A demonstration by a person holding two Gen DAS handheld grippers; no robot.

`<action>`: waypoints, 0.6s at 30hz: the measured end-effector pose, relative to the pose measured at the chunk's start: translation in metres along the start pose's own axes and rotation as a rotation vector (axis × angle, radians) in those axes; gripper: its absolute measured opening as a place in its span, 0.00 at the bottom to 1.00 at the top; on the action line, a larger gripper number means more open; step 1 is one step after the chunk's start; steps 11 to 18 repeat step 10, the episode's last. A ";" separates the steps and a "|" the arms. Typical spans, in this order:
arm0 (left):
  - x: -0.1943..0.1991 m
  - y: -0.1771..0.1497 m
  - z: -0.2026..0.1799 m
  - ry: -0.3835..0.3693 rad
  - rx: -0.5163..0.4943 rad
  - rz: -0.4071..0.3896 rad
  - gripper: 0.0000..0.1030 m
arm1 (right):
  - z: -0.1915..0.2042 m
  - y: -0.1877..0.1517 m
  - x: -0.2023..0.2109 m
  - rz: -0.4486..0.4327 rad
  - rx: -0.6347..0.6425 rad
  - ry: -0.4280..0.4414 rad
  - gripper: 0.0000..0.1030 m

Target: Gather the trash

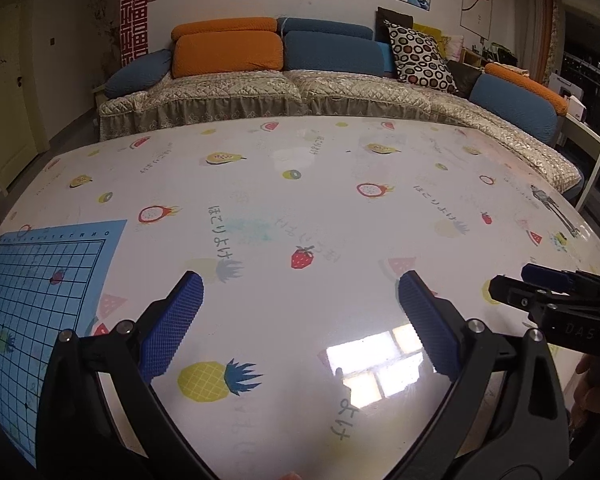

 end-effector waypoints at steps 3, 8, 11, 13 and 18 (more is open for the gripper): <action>-0.007 -0.004 0.004 0.013 0.006 0.053 0.93 | 0.001 0.001 0.001 -0.003 0.007 -0.003 0.67; -0.009 -0.008 0.011 0.012 0.031 0.068 0.93 | 0.000 0.003 0.001 -0.009 -0.002 -0.005 0.67; -0.010 -0.008 0.013 0.018 0.037 0.068 0.93 | -0.002 0.003 0.000 -0.007 -0.007 -0.006 0.67; -0.010 -0.008 0.013 0.018 0.037 0.068 0.93 | -0.002 0.003 0.000 -0.007 -0.007 -0.006 0.67; -0.010 -0.008 0.013 0.018 0.037 0.068 0.93 | -0.002 0.003 0.000 -0.007 -0.007 -0.006 0.67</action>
Point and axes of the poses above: each gripper's, at about its wrist camera, not at the fingertips, and x roughly against the way its jaws point, z to its left, y to its top, the point moved 9 cm from there along -x, roughly the way its jaws point, and after that the axes turned 2 degrees about x, right-handed, at the moved point
